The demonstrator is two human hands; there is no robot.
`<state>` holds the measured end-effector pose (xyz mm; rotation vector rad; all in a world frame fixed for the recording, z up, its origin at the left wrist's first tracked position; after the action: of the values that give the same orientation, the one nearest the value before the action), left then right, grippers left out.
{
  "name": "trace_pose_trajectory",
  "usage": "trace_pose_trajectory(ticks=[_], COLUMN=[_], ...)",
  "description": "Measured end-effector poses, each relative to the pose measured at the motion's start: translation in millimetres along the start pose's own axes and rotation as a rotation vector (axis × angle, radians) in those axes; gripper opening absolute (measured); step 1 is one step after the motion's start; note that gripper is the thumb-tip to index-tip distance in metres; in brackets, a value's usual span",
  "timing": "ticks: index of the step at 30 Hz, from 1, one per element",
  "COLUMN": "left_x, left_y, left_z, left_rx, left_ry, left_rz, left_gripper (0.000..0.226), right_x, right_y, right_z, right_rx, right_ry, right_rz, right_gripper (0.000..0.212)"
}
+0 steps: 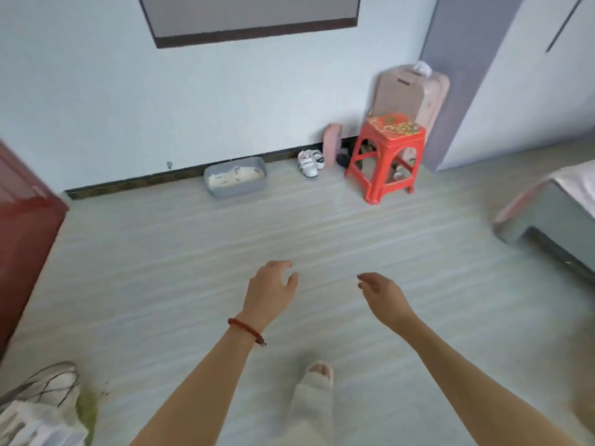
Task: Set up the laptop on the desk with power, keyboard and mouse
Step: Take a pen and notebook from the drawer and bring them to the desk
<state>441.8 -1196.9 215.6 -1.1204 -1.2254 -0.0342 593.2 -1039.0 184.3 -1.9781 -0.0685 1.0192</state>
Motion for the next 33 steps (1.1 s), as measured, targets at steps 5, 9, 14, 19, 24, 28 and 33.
trace_pose_trajectory(ticks=[5,9,14,19,24,28,33], left_x=[106.2,212.2,364.9,482.6,616.7,679.6,735.4], left_y=[79.4,142.3,284.0,404.9,480.9,516.0,581.3], left_z=[187.0,298.8,418.0,516.2,630.9,729.7,859.4], left_rx=[-0.117,-0.195,-0.404,-0.477,-0.456,-0.406,-0.388], left_ry=[0.129,0.233,0.415,0.475,0.514,0.517,0.5], left_rz=[-0.084,-0.097,-0.1,-0.137,-0.144,-0.148,-0.131], left_gripper=[0.034,0.031,0.032,0.03,0.03,0.029,0.029], right_x=[59.3,105.2,216.3,321.8,381.0,410.3,462.3], right_y=[-127.5,-237.3,-372.9,-486.8,-625.7,-706.4,-782.8], right_z=[140.0,207.2,278.7,369.2,480.8,581.5,705.0], right_rx=[0.152,0.271,0.456,0.553,0.569,0.562,0.563], right_ry=[0.166,0.262,0.422,0.482,0.467,0.415,0.402], right_rz=[0.077,0.121,0.184,0.239,0.232,0.219,0.262], right_gripper=[0.03,0.03,0.028,0.027,0.028,0.027,0.027])
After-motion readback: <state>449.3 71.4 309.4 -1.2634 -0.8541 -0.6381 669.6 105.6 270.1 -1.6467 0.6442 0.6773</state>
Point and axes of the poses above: each hand's wrist, its own z-axis towards the middle knuckle, its own y-axis out of the palm, x = y × z, the point moved 8 cm from there along z, towards the middle knuckle, and after that the axes turned 11 degrees about -z, right-handed, at the moved point
